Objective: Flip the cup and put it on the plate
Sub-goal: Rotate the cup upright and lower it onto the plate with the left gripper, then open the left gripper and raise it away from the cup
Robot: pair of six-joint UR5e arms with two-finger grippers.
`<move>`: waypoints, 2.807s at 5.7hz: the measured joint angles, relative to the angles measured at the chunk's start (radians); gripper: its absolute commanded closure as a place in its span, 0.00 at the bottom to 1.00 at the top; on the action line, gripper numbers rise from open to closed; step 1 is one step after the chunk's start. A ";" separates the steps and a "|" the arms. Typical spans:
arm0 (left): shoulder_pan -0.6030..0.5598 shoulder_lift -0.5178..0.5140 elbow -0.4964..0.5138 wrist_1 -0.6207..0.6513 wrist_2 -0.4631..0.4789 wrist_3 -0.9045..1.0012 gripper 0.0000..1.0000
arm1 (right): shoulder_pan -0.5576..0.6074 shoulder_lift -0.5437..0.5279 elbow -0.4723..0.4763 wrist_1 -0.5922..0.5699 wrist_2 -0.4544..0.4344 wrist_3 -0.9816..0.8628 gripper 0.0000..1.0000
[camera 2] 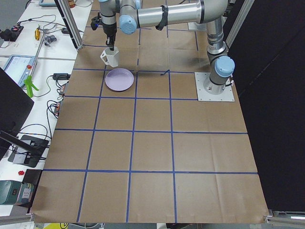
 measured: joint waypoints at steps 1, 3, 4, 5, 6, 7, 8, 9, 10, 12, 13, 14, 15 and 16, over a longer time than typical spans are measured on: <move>-0.002 -0.034 -0.017 0.014 0.005 0.022 1.00 | 0.000 0.000 0.000 0.000 0.000 0.000 0.00; -0.002 -0.093 -0.088 0.089 0.008 0.058 1.00 | 0.000 0.000 0.000 -0.001 0.000 0.000 0.00; -0.001 -0.102 -0.136 0.142 0.009 0.069 0.93 | 0.000 0.000 0.000 -0.001 0.000 0.000 0.00; -0.001 -0.105 -0.172 0.186 0.013 0.072 0.38 | 0.000 0.000 0.000 -0.001 0.000 0.000 0.00; -0.001 -0.105 -0.185 0.202 0.017 0.071 0.01 | 0.000 0.000 0.000 -0.001 0.000 0.000 0.00; 0.000 -0.096 -0.182 0.201 0.019 0.070 0.01 | 0.000 0.000 0.001 -0.001 0.000 0.000 0.00; 0.000 -0.073 -0.174 0.182 0.029 0.070 0.01 | 0.000 0.000 0.001 -0.001 0.000 0.000 0.00; -0.001 -0.026 -0.168 0.131 0.042 0.064 0.01 | 0.000 0.000 0.000 -0.001 0.000 0.000 0.00; -0.004 0.046 -0.168 0.051 0.047 0.032 0.01 | 0.000 0.000 0.000 0.000 0.000 0.000 0.00; -0.040 0.192 -0.170 -0.118 0.040 -0.131 0.01 | 0.000 0.000 0.000 0.000 0.000 0.000 0.00; -0.083 0.266 -0.169 -0.210 0.027 -0.196 0.01 | 0.000 0.000 0.000 -0.001 0.000 0.000 0.00; -0.117 0.323 -0.173 -0.278 -0.009 -0.236 0.01 | 0.000 0.000 0.000 -0.001 0.000 0.000 0.00; -0.133 0.369 -0.185 -0.314 -0.045 -0.253 0.01 | 0.000 0.000 0.000 -0.001 0.000 0.000 0.00; -0.136 0.397 -0.195 -0.330 -0.055 -0.253 0.01 | 0.000 0.000 0.000 0.000 0.000 0.000 0.00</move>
